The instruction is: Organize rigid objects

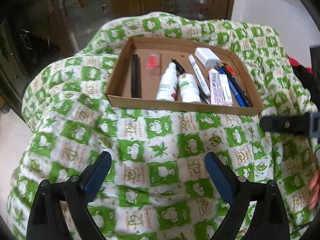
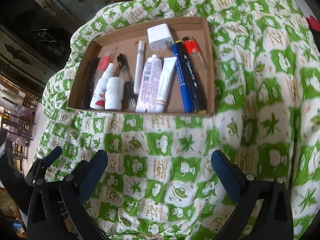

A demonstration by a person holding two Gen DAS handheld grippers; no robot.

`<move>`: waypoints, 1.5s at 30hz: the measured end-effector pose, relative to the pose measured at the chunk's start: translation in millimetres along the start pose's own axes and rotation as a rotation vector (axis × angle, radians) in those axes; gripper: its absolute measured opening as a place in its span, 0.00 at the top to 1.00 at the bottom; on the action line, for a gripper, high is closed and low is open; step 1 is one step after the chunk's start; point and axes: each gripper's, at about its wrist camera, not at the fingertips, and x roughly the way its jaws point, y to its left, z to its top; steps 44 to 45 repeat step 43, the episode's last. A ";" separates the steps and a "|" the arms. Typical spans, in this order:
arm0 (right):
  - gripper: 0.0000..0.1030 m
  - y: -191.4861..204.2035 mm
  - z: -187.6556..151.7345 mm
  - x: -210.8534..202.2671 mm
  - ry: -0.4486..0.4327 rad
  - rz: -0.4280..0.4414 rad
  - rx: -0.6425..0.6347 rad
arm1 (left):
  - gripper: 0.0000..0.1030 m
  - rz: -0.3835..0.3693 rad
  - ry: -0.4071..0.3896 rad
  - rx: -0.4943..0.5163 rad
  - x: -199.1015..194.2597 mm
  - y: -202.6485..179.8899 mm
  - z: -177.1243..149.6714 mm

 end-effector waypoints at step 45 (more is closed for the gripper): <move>0.00 7.2 -19.9 -35.6 -0.202 -0.091 -0.012 | 0.01 0.093 -0.090 0.033 -29.8 -12.3 0.9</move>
